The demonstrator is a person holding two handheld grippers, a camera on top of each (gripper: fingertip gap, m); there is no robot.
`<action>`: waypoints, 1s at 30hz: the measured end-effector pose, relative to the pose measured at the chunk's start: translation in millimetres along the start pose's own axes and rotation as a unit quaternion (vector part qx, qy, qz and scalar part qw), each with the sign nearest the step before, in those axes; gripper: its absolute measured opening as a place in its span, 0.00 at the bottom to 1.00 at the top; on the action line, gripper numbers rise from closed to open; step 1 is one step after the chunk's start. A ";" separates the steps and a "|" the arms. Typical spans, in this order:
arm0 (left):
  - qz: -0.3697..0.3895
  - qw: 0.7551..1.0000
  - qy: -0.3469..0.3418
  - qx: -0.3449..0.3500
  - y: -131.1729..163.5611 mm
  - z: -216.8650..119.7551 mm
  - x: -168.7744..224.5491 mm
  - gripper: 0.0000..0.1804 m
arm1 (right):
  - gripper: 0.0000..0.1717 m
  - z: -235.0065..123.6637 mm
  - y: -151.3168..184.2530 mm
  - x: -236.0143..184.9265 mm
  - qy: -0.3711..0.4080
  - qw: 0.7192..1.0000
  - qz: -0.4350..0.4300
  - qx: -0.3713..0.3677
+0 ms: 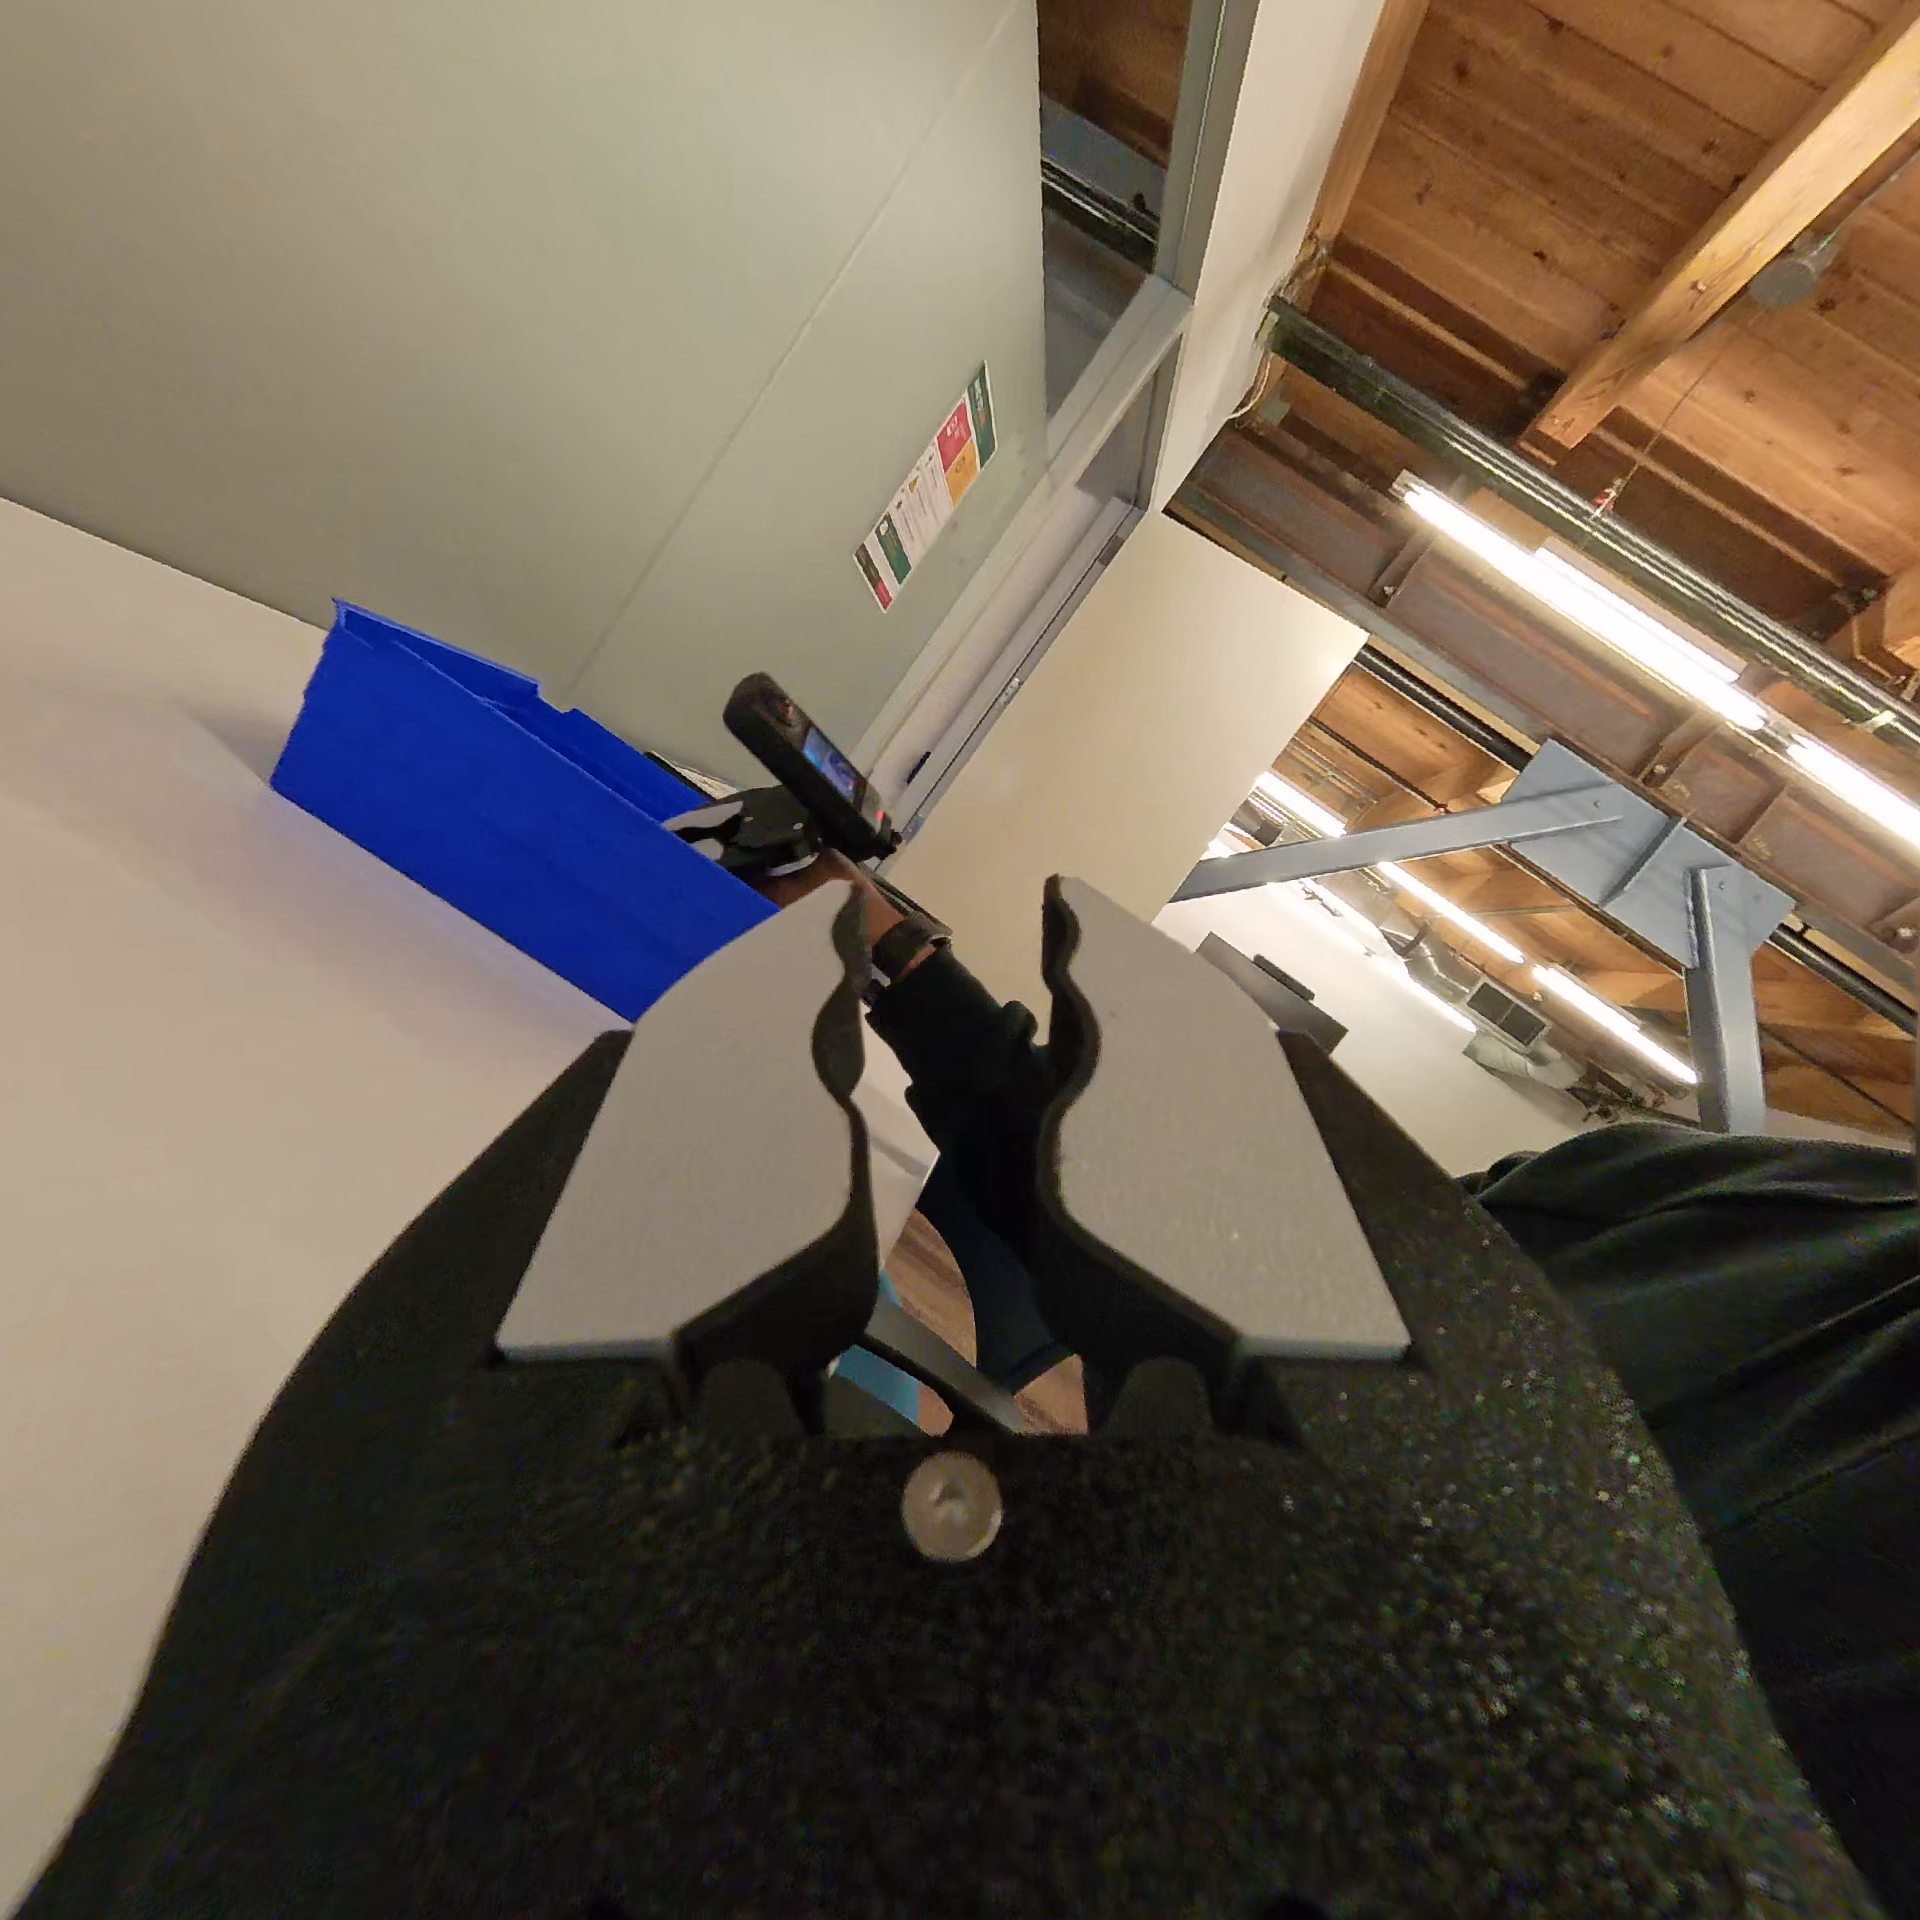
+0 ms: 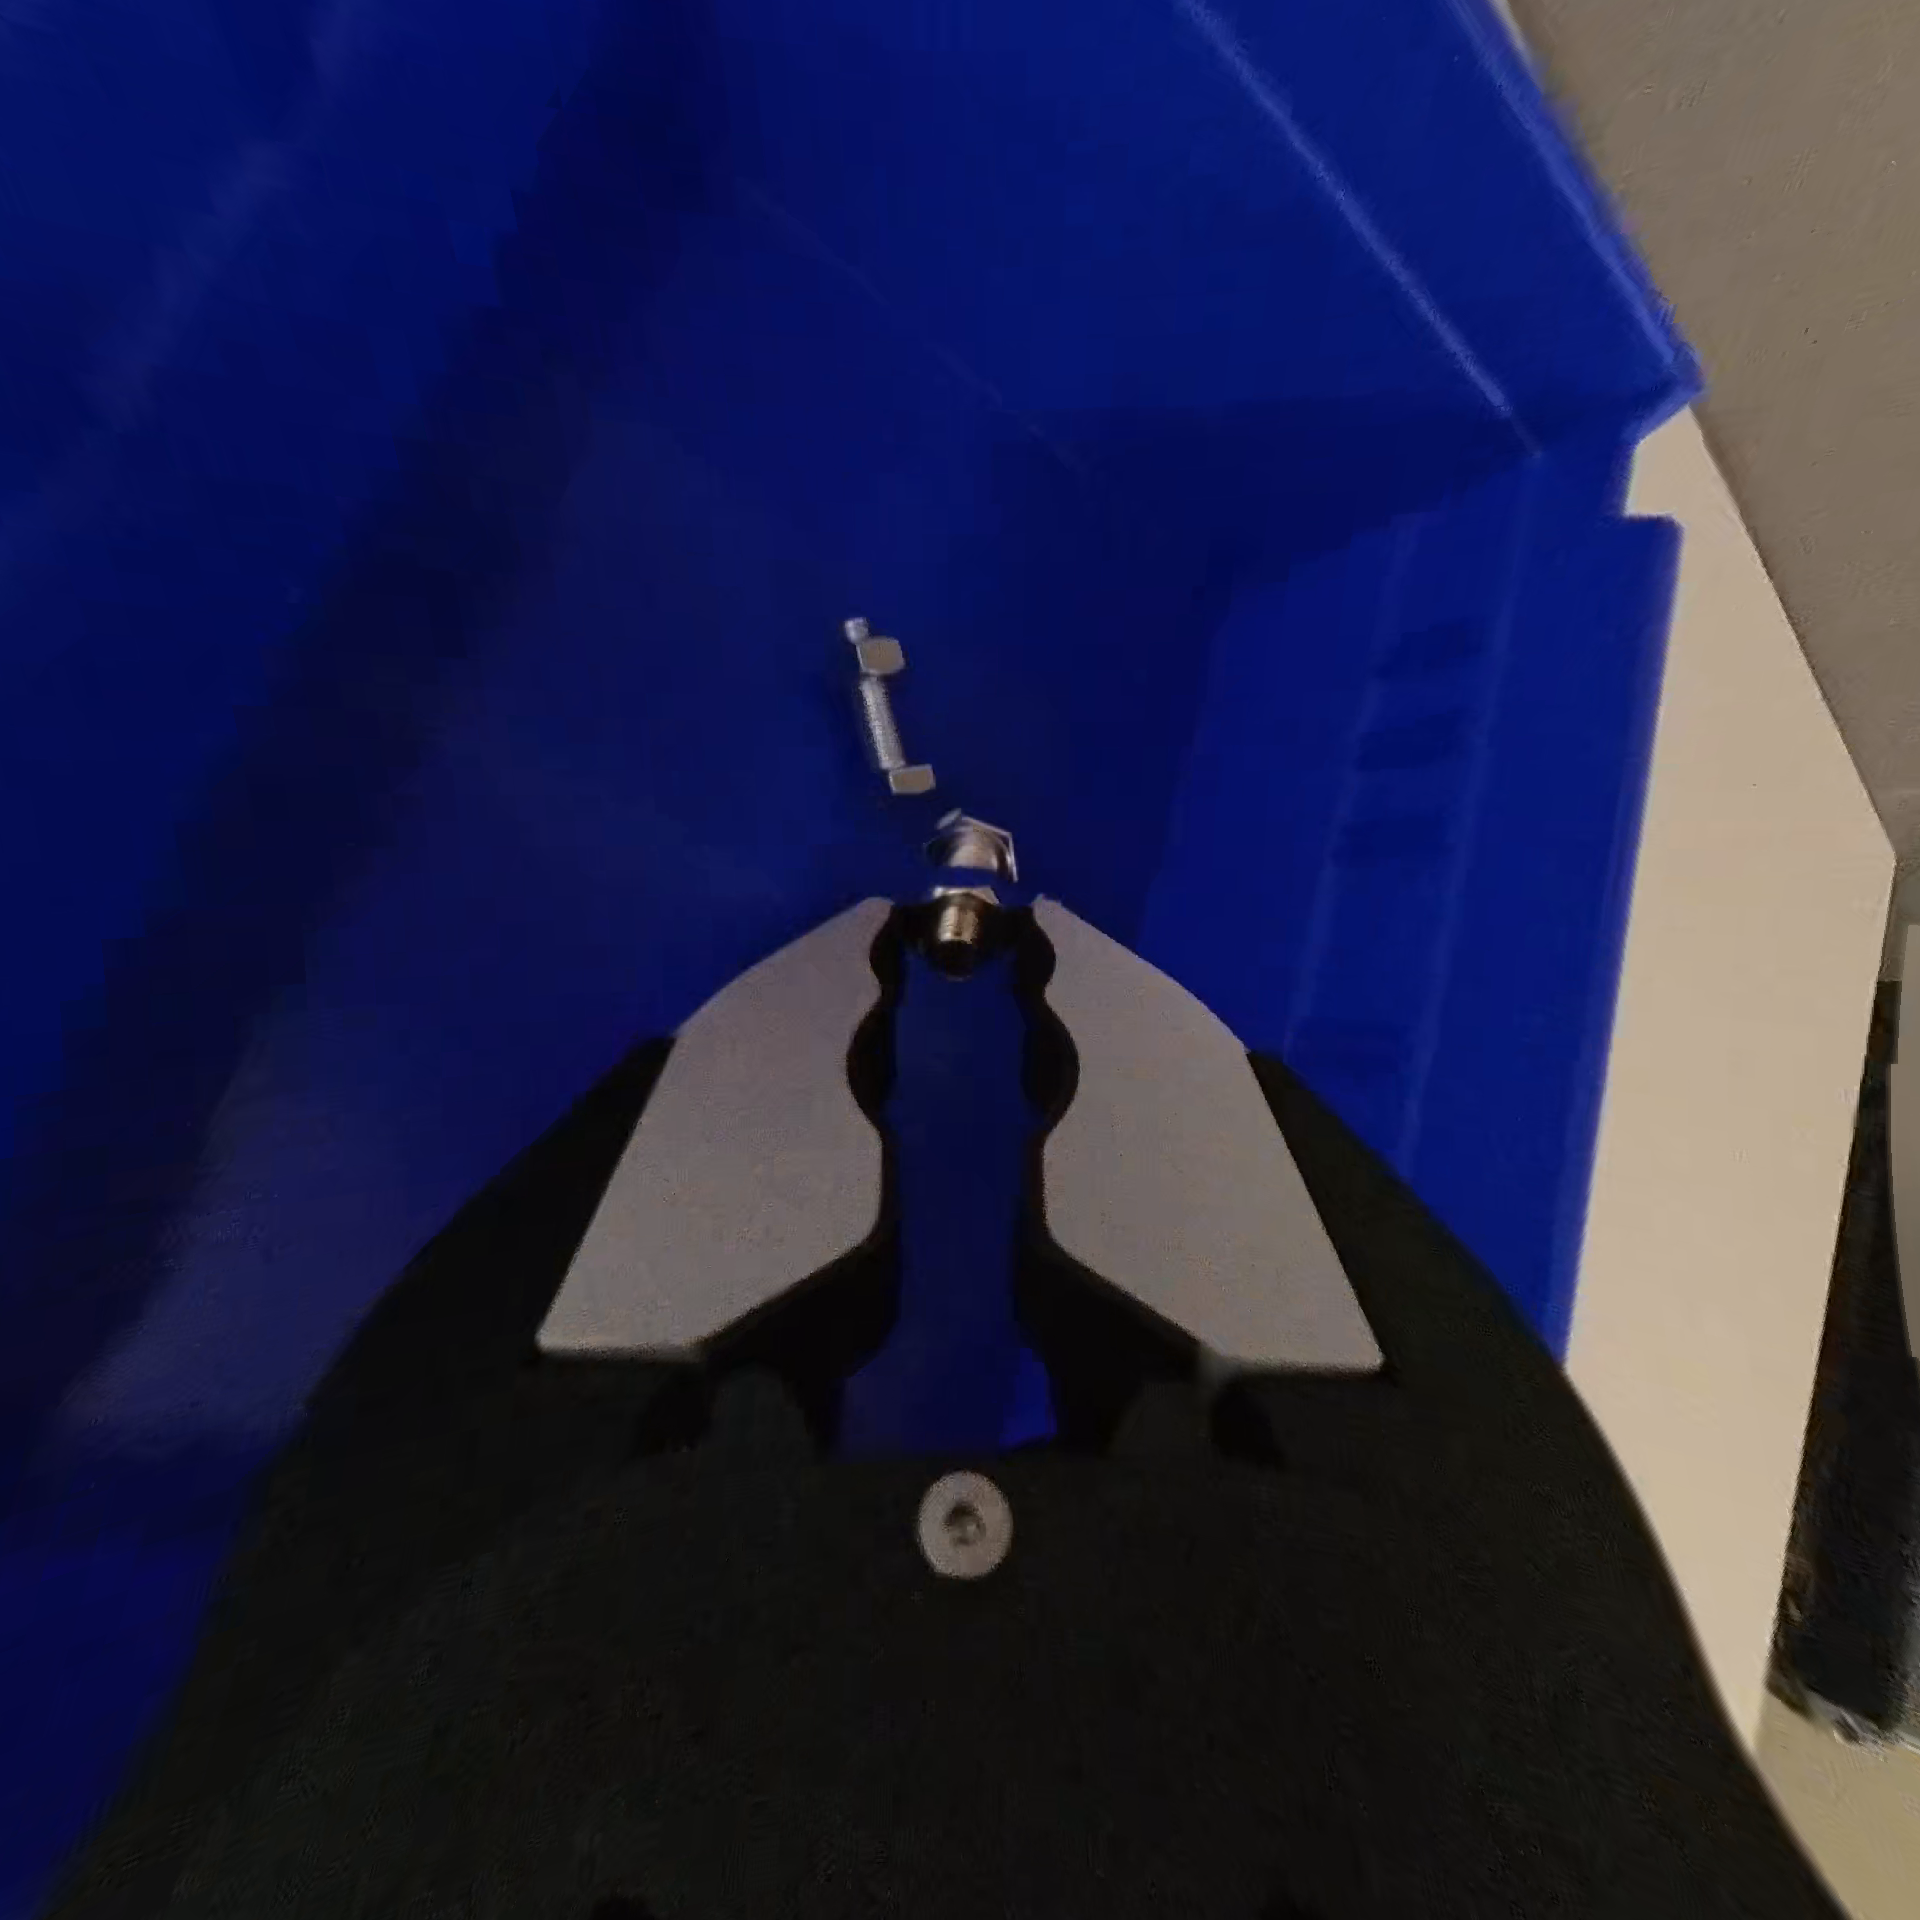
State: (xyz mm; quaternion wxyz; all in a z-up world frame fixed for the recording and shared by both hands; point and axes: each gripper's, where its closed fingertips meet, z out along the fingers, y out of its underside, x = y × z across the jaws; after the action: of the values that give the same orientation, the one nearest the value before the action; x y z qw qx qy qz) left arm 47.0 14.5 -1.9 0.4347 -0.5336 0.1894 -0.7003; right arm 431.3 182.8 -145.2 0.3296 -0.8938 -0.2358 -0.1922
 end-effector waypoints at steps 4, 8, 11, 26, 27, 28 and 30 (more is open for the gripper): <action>-0.003 1.000 0.003 0.002 -0.5 -0.6 -0.9 0.17 | 0.12 13.1 14.5 -6.5 -0.002 0.997 -0.034 -0.064; 0.000 1.000 0.003 0.007 -3.6 -2.5 -0.4 0.17 | 0.14 12.5 17.0 -15.5 -0.040 0.996 -0.036 -0.076; 0.009 1.000 0.001 0.009 -6.6 -6.4 0.9 0.17 | 0.29 3.0 19.9 -10.8 -0.062 0.995 -0.016 -0.080; 0.421 0.877 -0.217 0.080 -112.3 -70.2 -22.2 0.18 | 0.43 -278.5 -198.3 -79.0 -0.126 0.790 0.080 0.595; 0.442 0.861 -0.234 0.090 -121.5 -77.1 -23.5 0.19 | 0.44 -295.4 -208.9 -93.3 -0.154 0.752 0.090 0.635; 0.459 0.847 -0.250 0.095 -129.7 -84.4 -25.3 0.19 | 0.45 -309.7 -217.8 -106.1 -0.183 0.713 0.102 0.669; 0.486 0.820 -0.286 0.094 -144.3 -100.5 -31.6 0.20 | 0.48 -326.7 -233.2 -130.8 -0.242 0.649 0.119 0.711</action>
State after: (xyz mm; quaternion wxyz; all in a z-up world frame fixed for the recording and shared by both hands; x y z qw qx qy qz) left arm -101.7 99.6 48.9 0.8014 -0.5052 0.2245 -0.2283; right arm 135.5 78.8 137.4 0.8155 -0.4201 -0.2634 0.2984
